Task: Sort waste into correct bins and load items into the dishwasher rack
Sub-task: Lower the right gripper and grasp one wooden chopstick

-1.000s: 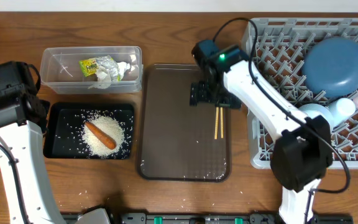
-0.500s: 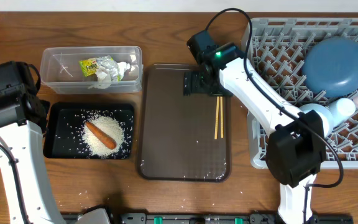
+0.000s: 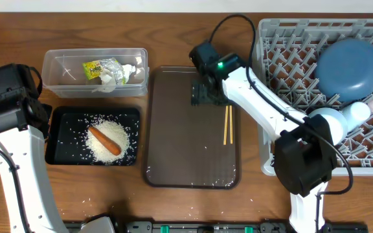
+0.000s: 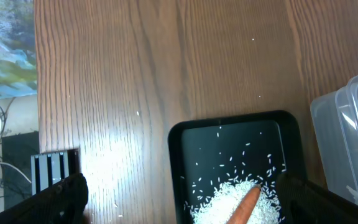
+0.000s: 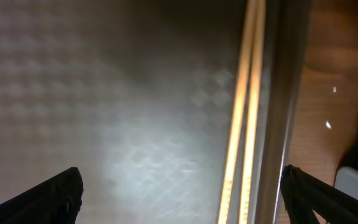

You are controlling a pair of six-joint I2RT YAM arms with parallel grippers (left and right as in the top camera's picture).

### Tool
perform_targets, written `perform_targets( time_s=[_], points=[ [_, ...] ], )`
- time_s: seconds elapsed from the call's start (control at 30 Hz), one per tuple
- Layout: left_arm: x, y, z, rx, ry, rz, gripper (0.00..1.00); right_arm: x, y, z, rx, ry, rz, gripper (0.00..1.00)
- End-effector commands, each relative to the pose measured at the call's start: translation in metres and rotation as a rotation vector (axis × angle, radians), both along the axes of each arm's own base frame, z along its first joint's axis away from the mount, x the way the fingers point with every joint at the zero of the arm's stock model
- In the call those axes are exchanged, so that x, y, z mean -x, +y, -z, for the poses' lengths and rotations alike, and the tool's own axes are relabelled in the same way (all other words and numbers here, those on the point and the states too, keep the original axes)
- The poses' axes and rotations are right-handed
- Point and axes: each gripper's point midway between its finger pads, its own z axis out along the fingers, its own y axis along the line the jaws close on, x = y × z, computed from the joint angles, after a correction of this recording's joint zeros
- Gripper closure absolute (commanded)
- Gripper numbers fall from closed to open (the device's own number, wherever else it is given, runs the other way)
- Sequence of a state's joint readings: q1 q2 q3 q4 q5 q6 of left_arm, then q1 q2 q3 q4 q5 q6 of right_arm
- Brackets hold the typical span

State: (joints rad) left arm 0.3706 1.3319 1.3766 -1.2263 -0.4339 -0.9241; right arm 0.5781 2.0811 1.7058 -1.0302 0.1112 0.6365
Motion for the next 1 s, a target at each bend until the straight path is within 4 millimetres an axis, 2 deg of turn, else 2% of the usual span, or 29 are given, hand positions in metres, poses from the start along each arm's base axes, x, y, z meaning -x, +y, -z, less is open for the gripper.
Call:
perform_targets(
  time_s=[0.0, 0.17, 0.27, 0.33, 0.43, 0.77, 0.87, 0.97],
  points=[
    [0.003, 0.004, -0.001, -0.018, 0.003, -0.025, 0.01, 0.013, -0.01, 0.027, 0.027, 0.056, 0.054, 0.01],
    [0.003, 0.004, -0.001, -0.018, 0.003, -0.025, 0.01, 0.018, 0.001, 0.029, -0.025, 0.08, 0.04, 0.07],
    [0.003, 0.004, -0.001, -0.018, 0.003, -0.025, 0.01, 0.015, 0.005, 0.032, -0.034, 0.066, 0.032, 0.19],
    [0.003, 0.004, -0.001, -0.018, 0.003, -0.025, 0.01, 0.015, 0.006, 0.037, -0.03, 0.071, 0.028, 0.2],
    [0.003, 0.004, -0.001, -0.018, 0.003, -0.025, 0.01, 0.018, 0.004, 0.05, -0.013, 0.104, 0.029, 0.11],
    [0.003, 0.004, -0.001, -0.018, 0.003, -0.025, 0.01, 0.022, -0.003, 0.074, 0.022, 0.155, 0.035, 0.12],
    [0.003, 0.004, -0.001, -0.018, 0.003, -0.025, 0.01, 0.022, -0.003, 0.076, 0.023, 0.157, 0.034, 0.14],
    [0.003, 0.004, -0.001, -0.018, 0.003, -0.025, 0.01, 0.022, -0.002, 0.076, 0.022, 0.156, 0.034, 0.24]
  ],
)
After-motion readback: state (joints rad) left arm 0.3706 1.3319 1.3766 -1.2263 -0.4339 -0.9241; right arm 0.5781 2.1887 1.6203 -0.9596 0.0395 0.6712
